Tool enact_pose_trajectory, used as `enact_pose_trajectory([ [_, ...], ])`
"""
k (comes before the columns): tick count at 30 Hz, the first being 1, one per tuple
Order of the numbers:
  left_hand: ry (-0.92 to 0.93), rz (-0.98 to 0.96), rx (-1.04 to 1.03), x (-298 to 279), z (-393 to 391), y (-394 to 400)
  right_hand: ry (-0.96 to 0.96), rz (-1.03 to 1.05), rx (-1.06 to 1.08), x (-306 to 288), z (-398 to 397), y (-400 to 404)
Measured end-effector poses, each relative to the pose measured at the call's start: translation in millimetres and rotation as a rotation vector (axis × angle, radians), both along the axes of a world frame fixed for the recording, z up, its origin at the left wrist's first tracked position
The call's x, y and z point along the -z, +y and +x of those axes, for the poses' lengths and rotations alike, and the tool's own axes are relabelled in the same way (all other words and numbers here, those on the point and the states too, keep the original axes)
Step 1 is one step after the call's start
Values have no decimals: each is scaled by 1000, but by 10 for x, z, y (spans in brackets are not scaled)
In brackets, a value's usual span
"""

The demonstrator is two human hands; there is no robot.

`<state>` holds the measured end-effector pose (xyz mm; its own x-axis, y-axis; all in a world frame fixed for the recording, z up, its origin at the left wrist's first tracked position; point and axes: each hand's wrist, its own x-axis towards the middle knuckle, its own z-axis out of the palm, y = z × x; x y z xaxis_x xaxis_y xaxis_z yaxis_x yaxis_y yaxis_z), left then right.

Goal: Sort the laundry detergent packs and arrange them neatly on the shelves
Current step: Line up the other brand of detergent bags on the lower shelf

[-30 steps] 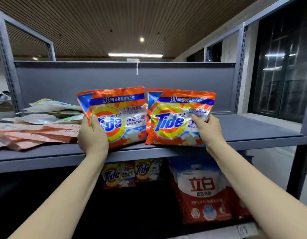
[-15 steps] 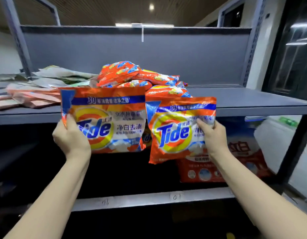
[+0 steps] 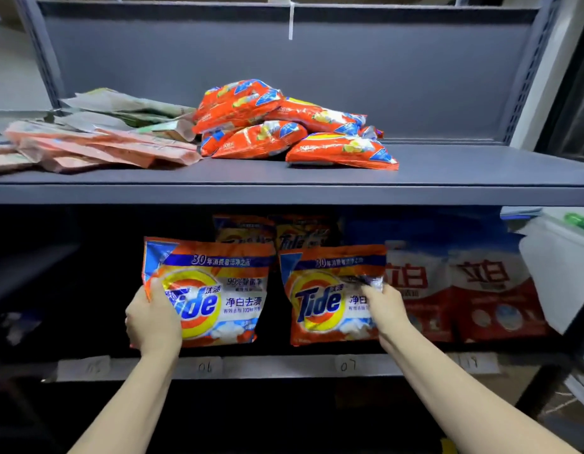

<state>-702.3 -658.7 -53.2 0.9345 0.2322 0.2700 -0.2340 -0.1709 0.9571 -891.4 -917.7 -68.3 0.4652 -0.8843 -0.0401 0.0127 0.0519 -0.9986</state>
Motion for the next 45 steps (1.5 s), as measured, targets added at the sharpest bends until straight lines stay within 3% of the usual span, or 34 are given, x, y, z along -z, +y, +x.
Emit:
enact_pose_trajectory([
  [5,124,-20,-27,233,343,-178,-14,117,4,313,441,-7],
  [10,192,4,-79,463,768,-391,-151,84,-30,464,909,-58],
  [14,127,-108,106,633,1153,-639,-206,170,-28,479,1244,-348],
  [19,348,-306,331,582,1572,-1039,-144,68,39,412,1611,-754],
  [23,359,-488,550,541,1796,-1313,-156,55,28,345,1834,-992],
  [27,378,-547,709,620,2031,-1496,-139,111,64,346,2044,-1138],
  [31,367,-385,689,819,2176,-1645,-256,130,20,501,2238,-1202],
  [34,285,-325,637,957,2211,-1718,-182,24,10,580,2278,-1115],
  [36,296,-221,511,1049,2254,-1731,-48,-119,101,593,2290,-1103],
  [38,327,98,222,1120,2225,-1697,37,-315,182,600,2264,-1040],
  [39,267,262,101,1130,2143,-1680,73,-390,217,640,2250,-991],
  [41,-49,487,28,1151,1924,-1665,266,-545,292,785,2185,-859],
  [43,-401,688,123,1233,1750,-1669,502,-733,294,978,2098,-748],
  [45,-581,880,368,1311,1623,-1697,668,-881,177,1101,2008,-705],
])
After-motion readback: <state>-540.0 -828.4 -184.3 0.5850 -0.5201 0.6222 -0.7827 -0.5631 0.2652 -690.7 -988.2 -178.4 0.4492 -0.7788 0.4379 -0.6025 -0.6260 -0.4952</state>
